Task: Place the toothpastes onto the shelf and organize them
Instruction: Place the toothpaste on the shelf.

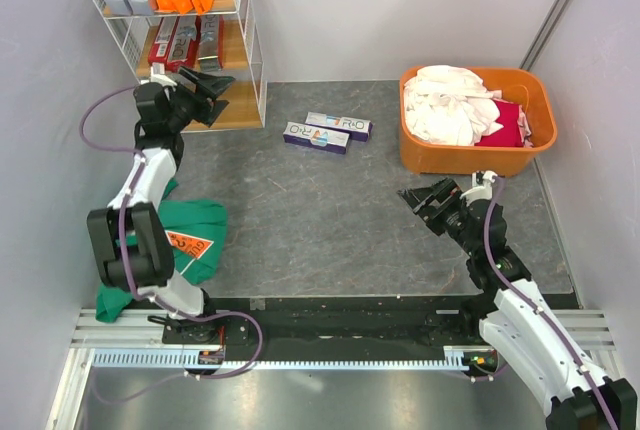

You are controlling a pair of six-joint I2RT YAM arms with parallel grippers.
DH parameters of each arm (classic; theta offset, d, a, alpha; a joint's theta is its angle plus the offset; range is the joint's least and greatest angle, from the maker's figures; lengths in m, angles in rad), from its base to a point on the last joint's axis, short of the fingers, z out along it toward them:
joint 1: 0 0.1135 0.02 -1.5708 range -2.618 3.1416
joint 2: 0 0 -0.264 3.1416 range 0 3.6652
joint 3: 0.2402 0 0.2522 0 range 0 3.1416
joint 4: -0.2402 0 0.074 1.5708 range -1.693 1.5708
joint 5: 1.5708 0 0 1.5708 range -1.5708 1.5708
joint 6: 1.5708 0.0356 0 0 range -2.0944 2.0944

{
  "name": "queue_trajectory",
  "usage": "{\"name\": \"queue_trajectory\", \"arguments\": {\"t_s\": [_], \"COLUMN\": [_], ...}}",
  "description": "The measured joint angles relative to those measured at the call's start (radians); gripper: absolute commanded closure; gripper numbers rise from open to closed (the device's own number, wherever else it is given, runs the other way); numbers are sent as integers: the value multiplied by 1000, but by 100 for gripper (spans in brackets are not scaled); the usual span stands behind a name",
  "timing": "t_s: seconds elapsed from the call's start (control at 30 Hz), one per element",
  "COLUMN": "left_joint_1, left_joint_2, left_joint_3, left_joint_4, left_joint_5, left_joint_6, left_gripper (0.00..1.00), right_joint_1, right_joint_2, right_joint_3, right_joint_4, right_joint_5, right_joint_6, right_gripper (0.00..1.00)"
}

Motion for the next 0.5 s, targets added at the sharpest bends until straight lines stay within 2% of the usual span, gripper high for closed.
{"name": "queue_trajectory", "arguments": {"t_s": [0.2,0.33,0.5], "left_joint_1": [-111,-237,-344], "left_joint_2": [-109,-110,-73], "left_joint_3": [-26,6,68], "left_joint_4": [-71,-214,-373], "left_joint_5": [3,-45,-144], "left_joint_6": [190,371,540], "left_gripper": [1,0,0], "right_joint_1": [0,0,0], "right_joint_2": [23,33,36], "right_joint_3": [0,0,0], "right_joint_4": [-6,-6,-5], "right_joint_5": [0,0,0], "right_joint_6": [-4,-6,-8], "right_gripper": [2,2,2]}}
